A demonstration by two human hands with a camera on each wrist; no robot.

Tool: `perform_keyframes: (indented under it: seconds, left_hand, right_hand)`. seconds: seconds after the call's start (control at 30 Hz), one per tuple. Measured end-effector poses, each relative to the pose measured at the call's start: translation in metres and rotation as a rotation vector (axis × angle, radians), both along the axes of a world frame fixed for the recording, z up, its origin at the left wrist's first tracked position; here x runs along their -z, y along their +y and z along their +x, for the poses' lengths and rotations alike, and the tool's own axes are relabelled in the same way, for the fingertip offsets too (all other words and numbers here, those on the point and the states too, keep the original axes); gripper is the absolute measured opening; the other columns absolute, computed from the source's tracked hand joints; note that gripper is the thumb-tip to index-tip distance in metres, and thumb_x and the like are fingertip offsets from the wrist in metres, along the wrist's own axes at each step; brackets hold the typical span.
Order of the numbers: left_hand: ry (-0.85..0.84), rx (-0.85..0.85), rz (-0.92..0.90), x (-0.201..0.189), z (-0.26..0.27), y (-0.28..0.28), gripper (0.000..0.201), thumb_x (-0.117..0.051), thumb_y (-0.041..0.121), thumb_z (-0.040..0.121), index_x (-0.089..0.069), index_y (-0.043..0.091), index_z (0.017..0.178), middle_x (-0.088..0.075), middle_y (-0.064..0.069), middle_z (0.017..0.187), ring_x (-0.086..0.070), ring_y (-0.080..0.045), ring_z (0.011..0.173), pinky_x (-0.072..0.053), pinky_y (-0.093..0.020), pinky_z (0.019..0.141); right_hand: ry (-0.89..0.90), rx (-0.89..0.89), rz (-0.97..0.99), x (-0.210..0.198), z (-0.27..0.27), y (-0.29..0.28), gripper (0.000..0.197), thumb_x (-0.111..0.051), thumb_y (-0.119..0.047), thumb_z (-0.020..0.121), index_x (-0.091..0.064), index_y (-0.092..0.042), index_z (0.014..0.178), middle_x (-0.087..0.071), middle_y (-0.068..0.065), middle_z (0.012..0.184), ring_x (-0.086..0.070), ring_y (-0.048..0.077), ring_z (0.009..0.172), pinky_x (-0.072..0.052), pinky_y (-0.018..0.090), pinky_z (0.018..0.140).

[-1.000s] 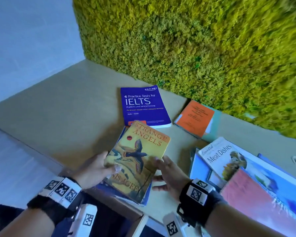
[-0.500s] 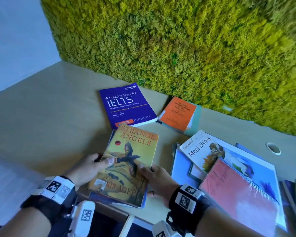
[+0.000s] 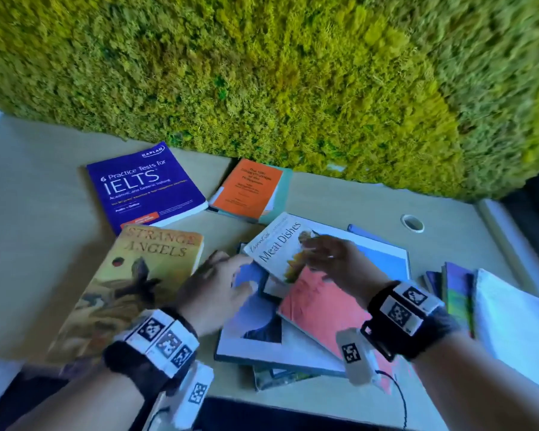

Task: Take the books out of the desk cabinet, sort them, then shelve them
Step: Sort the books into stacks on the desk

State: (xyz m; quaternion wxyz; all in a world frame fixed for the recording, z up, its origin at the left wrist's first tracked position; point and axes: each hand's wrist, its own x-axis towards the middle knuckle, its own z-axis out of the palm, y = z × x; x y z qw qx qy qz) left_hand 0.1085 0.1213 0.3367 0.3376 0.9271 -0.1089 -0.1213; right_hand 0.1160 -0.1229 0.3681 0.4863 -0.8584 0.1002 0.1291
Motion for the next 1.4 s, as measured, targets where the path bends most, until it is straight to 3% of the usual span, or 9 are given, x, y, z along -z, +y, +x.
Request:
perform_keyframes:
  seconds: [0.17,0.23,0.47,0.6,0.77,0.93,1.03,1.17,1.4]
  left_hand:
    - [0.144,0.135,0.131,0.015,-0.019,-0.077,0.074,-0.063,0.055,0.089,-0.035,0.031,0.153,-0.039,0.000,0.146,-0.045,-0.024,0.136,-0.042,-0.035,0.106]
    - [0.142,0.092,0.147,0.017,-0.021,-0.090,0.078,-0.065,0.054,0.088,-0.031,0.031,0.154,-0.038,-0.001,0.149,-0.044,-0.024,0.137,-0.040,-0.033,0.107]
    - [0.360,-0.091,-0.121,0.016,-0.013,-0.097,0.079,-0.074,0.062,0.070,-0.057,0.025,0.137,-0.065,0.001,0.135,-0.062,-0.021,0.121,-0.048,-0.036,0.105]
    - [0.477,-0.212,-0.564,0.006,-0.010,-0.110,0.015,-0.069,0.018,0.092,-0.069,0.007,0.101,-0.075,-0.010,0.099,-0.069,-0.032,0.096,-0.056,-0.042,0.086]
    - [0.592,-0.328,-0.974,-0.015,-0.001,-0.139,0.017,-0.053,0.001,0.099,-0.056,0.005,0.116,-0.068,-0.016,0.096,-0.070,-0.023,0.062,-0.052,-0.029,0.041]
    - [0.604,-0.413,-1.219,-0.007,0.027,-0.175,0.040,-0.054,-0.005,0.097,-0.050,0.003,0.136,-0.066,-0.025,0.128,-0.070,-0.032,0.090,-0.064,-0.038,0.061]
    - [0.658,-0.325,-1.229,-0.007,0.033,-0.205,0.031,-0.054,-0.006,0.096,-0.060,0.003,0.125,-0.070,-0.024,0.117,-0.071,-0.033,0.091,-0.063,-0.041,0.074]
    - [0.714,-0.165,-1.153,-0.010,0.057,-0.228,0.013,-0.063,0.004,0.095,-0.059,0.007,0.107,-0.067,-0.019,0.099,-0.071,-0.033,0.078,-0.061,-0.036,0.061]
    - [0.686,-0.135,-0.874,-0.005,0.115,-0.251,0.044,-0.058,0.004,0.099,-0.048,0.002,0.142,-0.066,-0.015,0.105,-0.071,-0.019,0.063,-0.061,-0.029,0.056]
  right_hand:
    - [0.173,-0.109,-0.713,0.010,-0.028,-0.091,0.057,-0.076,-0.046,0.085,-0.060,-0.028,0.137,-0.060,0.011,0.125,-0.064,0.028,0.111,-0.049,0.032,0.093]
    - [0.221,-0.191,-0.781,0.017,-0.041,-0.104,0.059,-0.073,-0.055,0.084,-0.056,-0.038,0.137,-0.053,0.009,0.126,-0.062,0.031,0.112,-0.047,0.035,0.099]
    - [0.104,-0.252,-0.673,0.029,-0.030,-0.124,0.041,-0.077,-0.046,0.081,-0.064,-0.032,0.117,-0.059,0.002,0.107,-0.063,0.026,0.106,-0.039,0.028,0.074]
    - [-0.112,-0.186,-0.559,0.015,-0.012,-0.136,0.035,-0.076,-0.038,0.081,-0.065,-0.034,0.114,-0.052,-0.002,0.103,-0.061,0.030,0.107,-0.052,0.039,0.088]
    - [-0.412,0.187,-0.365,0.003,0.007,-0.168,0.050,-0.078,-0.038,0.084,-0.061,-0.024,0.129,-0.056,0.010,0.123,-0.057,0.030,0.116,-0.049,0.049,0.097]
    - [-0.030,0.531,0.432,0.018,-0.015,-0.169,0.058,-0.071,-0.052,0.088,-0.055,-0.015,0.128,-0.068,0.017,0.116,-0.067,0.025,0.089,-0.053,0.036,0.073]
    - [0.181,0.440,0.796,0.021,-0.027,-0.143,0.037,-0.059,-0.048,0.099,-0.058,-0.015,0.115,-0.072,0.009,0.094,-0.072,0.029,0.088,-0.055,0.038,0.074]
    - [0.026,0.528,0.794,0.017,-0.003,-0.151,0.011,-0.050,-0.012,0.104,-0.059,-0.013,0.110,-0.067,0.012,0.092,-0.070,0.023,0.072,-0.058,0.033,0.059]
    - [0.078,0.571,0.534,0.021,0.020,-0.225,0.012,-0.046,-0.017,0.107,-0.054,-0.016,0.099,-0.040,0.003,0.065,-0.037,0.013,0.043,-0.028,0.019,0.044]
